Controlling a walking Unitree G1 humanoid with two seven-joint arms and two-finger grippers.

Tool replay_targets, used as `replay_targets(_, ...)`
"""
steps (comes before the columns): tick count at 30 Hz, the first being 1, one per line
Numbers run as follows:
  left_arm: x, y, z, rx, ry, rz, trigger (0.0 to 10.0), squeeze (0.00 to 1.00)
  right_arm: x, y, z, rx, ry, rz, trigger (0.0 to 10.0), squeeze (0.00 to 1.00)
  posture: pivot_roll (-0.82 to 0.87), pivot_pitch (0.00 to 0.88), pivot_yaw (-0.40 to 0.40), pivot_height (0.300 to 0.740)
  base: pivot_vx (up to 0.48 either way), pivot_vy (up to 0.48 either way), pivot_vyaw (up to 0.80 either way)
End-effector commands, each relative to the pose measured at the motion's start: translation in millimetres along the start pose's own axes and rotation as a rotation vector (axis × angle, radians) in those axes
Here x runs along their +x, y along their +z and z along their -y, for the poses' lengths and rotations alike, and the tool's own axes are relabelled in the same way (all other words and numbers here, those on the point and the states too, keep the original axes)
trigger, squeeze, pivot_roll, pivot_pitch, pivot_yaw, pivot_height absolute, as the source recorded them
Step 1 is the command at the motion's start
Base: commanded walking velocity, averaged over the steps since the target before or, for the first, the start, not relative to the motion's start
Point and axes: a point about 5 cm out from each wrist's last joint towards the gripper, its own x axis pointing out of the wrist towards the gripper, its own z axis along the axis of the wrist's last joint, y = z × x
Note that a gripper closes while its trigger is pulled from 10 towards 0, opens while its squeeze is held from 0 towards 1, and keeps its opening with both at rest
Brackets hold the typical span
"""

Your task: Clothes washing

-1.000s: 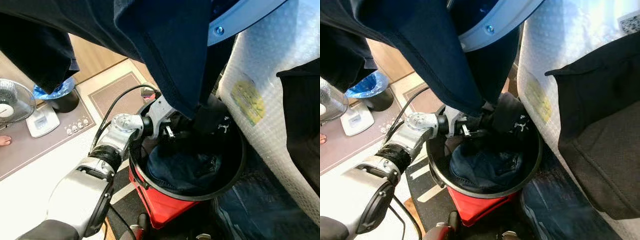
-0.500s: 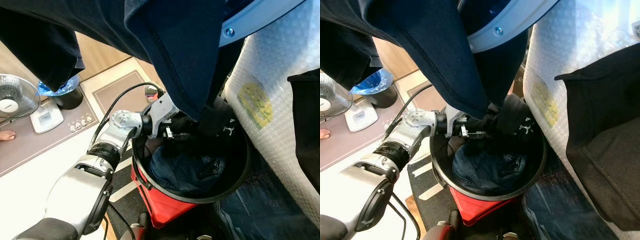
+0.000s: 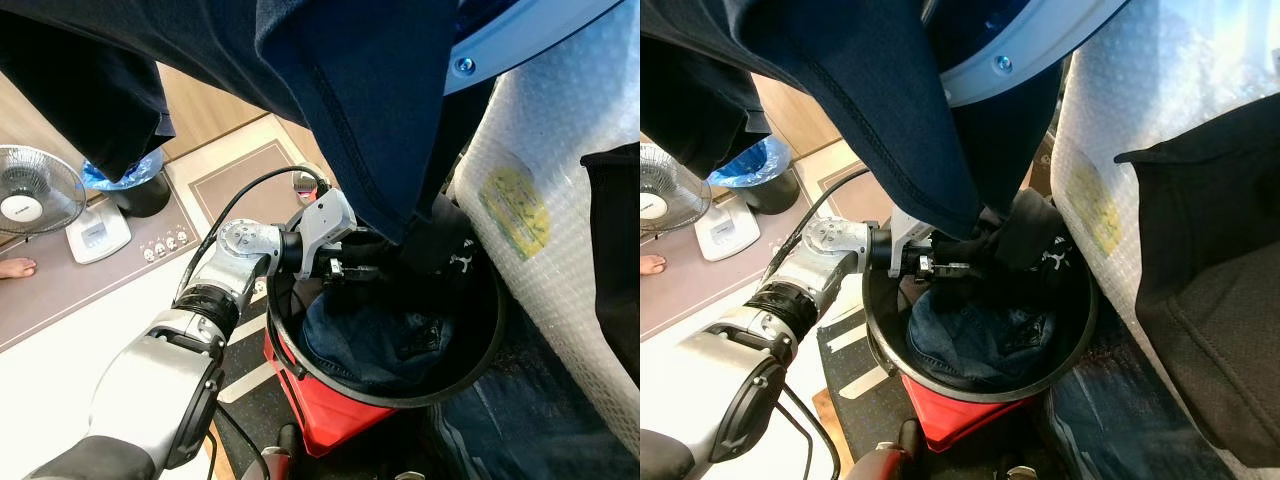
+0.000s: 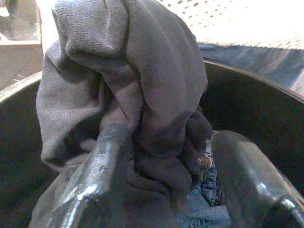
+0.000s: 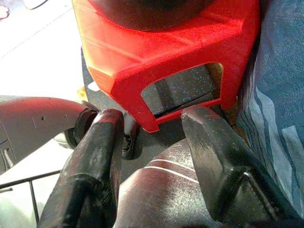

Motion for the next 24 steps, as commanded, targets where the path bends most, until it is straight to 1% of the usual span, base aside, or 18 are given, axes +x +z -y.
replay_targets(1,-2.6,-2,0.7,0.001,-0.015,-0.004,0.0,0.0,-24.1,-44,-19.2,0.097,0.022,-0.192,10.0,0.01,-0.1,0.501,0.177,0.74,0.0,0.0,0.0)
replay_targets(4,-2.4,-2,1.1,0.017,-0.016,-0.011,0.0,0.0,-24.3,-44,-18.8,0.097,0.019,-0.191,10.0,0.01,-0.1,0.501,0.177,0.74,0.0,0.0,0.0)
replay_targets(5,-2.4,-3,0.9,0.01,-0.013,-0.019,10.0,0.44,-24.5,-44,-18.6,0.097,0.018,-0.191,10.0,0.01,-0.1,0.503,0.179,0.74,0.0,0.0,0.0)
replay_targets(6,-2.7,-4,0.3,-0.011,-0.009,-0.021,10.0,1.0,-24.7,-44,-18.5,0.098,0.017,-0.19,10.0,0.01,-0.1,0.506,0.179,0.74,0.0,0.0,0.0)
replay_targets(12,-7.6,-1,-6.1,-0.011,0.025,-0.04,10.0,1.0,-27.2,-43,-19.5,0.098,0.017,-0.189,10.0,0.01,-0.1,0.523,0.177,0.74,0.0,0.0,0.0)
replay_targets(24,0.3,5,-5.8,-0.002,0.002,-0.031,10.0,1.0,-38.6,-41,-21.7,0.098,0.005,-0.184,10.0,0.01,-0.12,0.556,0.181,0.74,0.0,0.0,0.0)
